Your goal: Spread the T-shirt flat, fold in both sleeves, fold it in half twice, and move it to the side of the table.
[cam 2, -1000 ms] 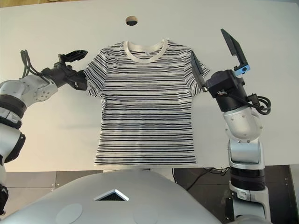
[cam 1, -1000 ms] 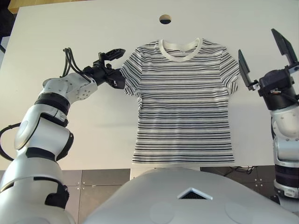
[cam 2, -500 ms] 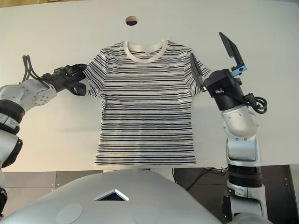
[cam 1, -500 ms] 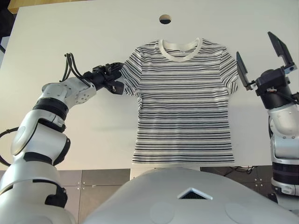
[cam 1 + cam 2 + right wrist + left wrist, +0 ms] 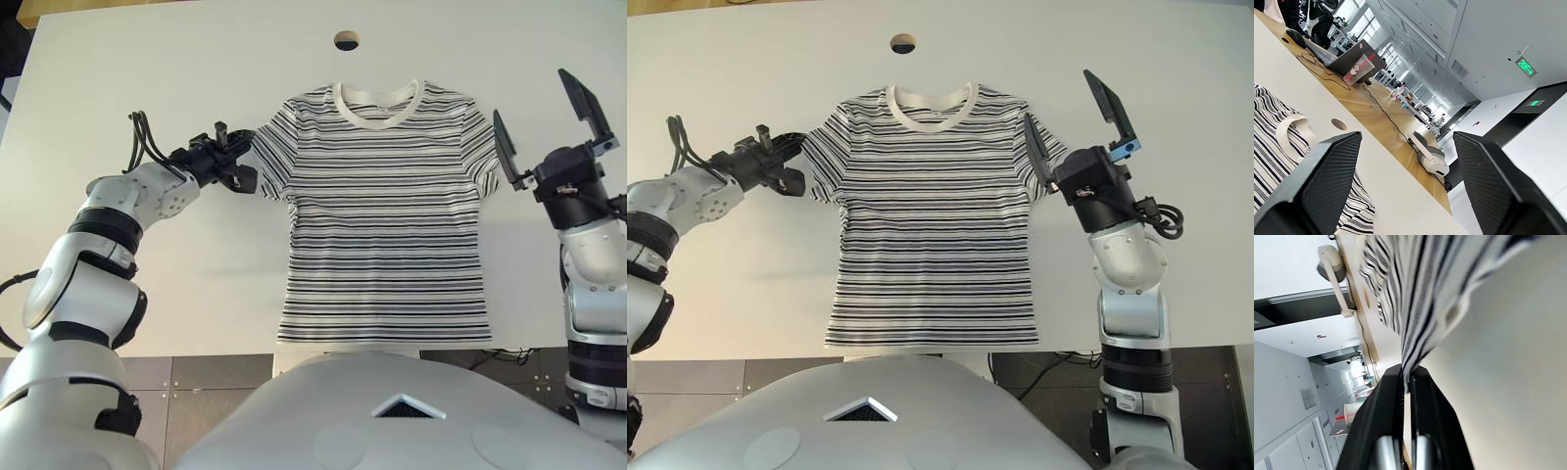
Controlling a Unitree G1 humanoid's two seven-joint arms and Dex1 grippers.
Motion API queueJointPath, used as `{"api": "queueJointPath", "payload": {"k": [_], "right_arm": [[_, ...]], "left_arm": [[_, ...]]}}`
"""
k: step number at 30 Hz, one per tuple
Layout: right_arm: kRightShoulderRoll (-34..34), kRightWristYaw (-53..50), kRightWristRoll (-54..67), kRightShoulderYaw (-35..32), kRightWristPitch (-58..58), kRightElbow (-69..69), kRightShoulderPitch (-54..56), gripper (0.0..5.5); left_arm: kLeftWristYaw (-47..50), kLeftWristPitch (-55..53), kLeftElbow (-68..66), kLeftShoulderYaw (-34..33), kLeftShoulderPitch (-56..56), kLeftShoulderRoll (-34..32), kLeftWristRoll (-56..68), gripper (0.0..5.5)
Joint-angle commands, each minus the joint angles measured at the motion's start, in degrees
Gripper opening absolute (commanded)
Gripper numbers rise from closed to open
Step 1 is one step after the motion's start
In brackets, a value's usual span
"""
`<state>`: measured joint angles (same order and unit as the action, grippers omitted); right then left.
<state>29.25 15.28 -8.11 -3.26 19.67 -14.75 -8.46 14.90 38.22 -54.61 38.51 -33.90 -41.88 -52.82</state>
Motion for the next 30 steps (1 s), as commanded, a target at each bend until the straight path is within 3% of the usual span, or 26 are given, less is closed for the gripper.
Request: {"api": "queueJointPath", "payload": {"k": [1, 6, 14, 20, 26, 30], "right_arm": [[-0.52, -0.05, -0.44, -0.15, 0.57, 1.67, 0.78, 3.47], [-0.59, -0.4, -0.45, -0.67, 1.0, 3.5, 1.17, 3.47], [-1.51, -1.36, -1.18, -0.12, 1.87, 5.99, 1.3, 3.47], [-0.78, -4.08, -3.18, -1.84, 2.6, 13.76, 3.85, 3.47], [4.23, -11.47, -13.4, -1.97, 4.5, 27.67, 11.81, 3.47], [12.46, -18.94, -29.69, 7.05, 4.44, 50.15, 28.79, 3.47]], "left_arm": [[4.36, 0.23, 4.48, -2.96, 2.99, 2.19, 2.63, 0.12], [7.0, 0.25, 9.7, -5.3, 4.01, 4.56, 3.91, 0.12], [7.14, -1.25, 9.9, -3.17, 2.21, 10.65, 0.67, 0.12], [6.15, -2.16, 9.02, -4.42, 1.72, 14.37, 2.98, 1.25], [4.69, -1.37, 12.79, -8.44, 3.18, 15.95, 8.93, 2.3], [4.32, -1.01, 22.63, -17.57, 7.58, 16.1, 20.13, 2.89]]}}
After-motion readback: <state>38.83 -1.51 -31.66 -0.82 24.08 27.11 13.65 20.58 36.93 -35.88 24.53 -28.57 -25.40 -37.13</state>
